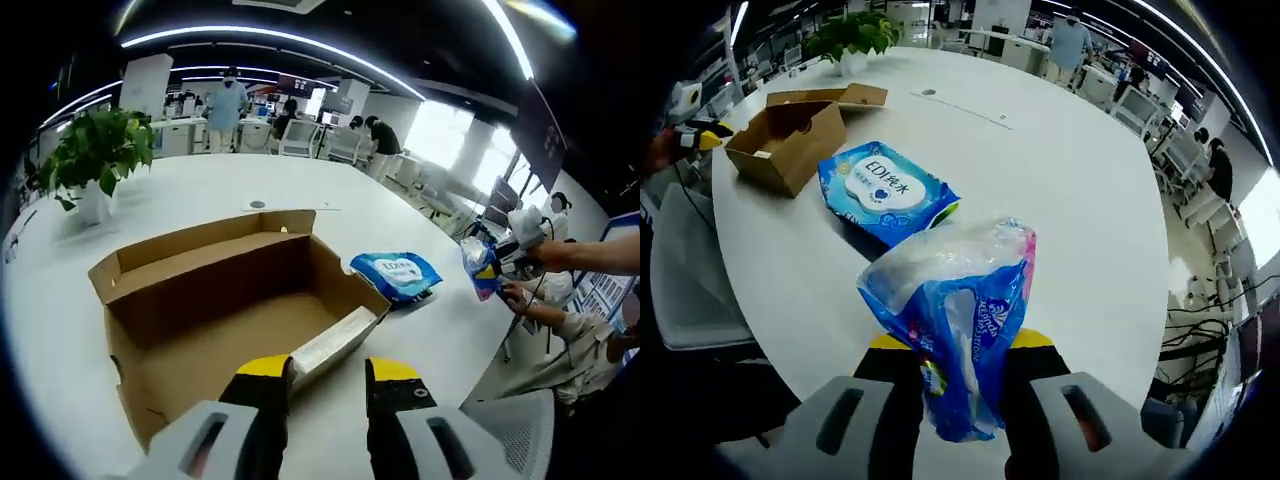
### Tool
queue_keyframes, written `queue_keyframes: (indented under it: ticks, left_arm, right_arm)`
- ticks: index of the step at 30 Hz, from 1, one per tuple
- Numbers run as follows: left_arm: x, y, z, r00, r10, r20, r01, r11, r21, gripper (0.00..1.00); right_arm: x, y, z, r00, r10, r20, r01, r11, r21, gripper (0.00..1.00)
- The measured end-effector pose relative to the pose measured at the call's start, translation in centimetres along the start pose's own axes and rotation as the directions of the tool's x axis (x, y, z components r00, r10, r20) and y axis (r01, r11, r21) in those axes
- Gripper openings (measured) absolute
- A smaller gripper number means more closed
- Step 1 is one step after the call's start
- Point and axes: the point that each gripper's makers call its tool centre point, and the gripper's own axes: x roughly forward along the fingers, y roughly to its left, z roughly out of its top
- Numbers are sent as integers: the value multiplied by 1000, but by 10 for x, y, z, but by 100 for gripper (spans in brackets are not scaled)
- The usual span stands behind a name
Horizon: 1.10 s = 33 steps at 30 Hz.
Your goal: Operate the shoe box by opening the lid, removing the specified soft item, and placing it in the target area until the item is outside and the box remains undamaged.
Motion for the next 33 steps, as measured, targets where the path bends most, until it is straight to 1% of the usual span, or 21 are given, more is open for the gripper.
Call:
queue_keyframes:
  ticks: [3, 6, 9, 11, 13, 17, 20, 22, 26, 30, 33]
  left_arm:
    - [-2, 1, -2, 1000, 15, 3, -15, 1000, -12, 29]
    - [-2, 0, -4, 1000, 24, 2, -24, 999, -21, 29]
    - [-3, 0, -6, 999, 34, 2, -34, 999, -31, 29]
    - [-4, 0, -6, 999, 40, 5, -40, 998, -42, 29]
    - [-3, 1, -5, 999, 43, 11, -43, 997, -67, 29]
    - [-4, 2, -5, 998, 58, 13, -57, 996, -71, 29]
    - [-3, 5, -5, 998, 69, 10, -68, 995, -76, 29]
    - [-2, 6, -6, 997, 72, 9, -70, 994, -89, 29]
    - [-2, 7, -5, 997, 82, 11, -81, 992, -95, 29]
    - [-1, 5, -4, 996, 87, 11, -86, 992, -97, 29]
    - [0, 2, -3, 996, 88, 9, -86, 992, -96, 29]
  right_arm:
    - [6, -5, 0, 999, -1, -35, -2, 997, -80, 26]
    - [12, -10, 2, 998, -2, -62, -7, 990, -142, 26]
    - [17, -15, 4, 996, -3, -89, -17, 975, -221, 27]
    - [22, -18, 3, 993, -14, -121, -23, 954, -299, 27]
    - [26, -19, 2, 990, -19, -142, -34, 934, -355, 27]
    - [37, -20, 4, 986, -13, -166, -57, 909, -412, 27]
    - [47, -23, 3, 979, -22, -201, -78, 876, -477, 27]
    - [51, -22, 3, 977, -20, -210, -87, 869, -486, 28]
    - [60, -21, 3, 973, -14, -228, -109, 850, -516, 28]
    - [66, -22, 4, 972, -9, -235, -118, 847, -519, 28]
    - [69, -22, 5, 971, 5, -240, -130, 850, -510, 29]
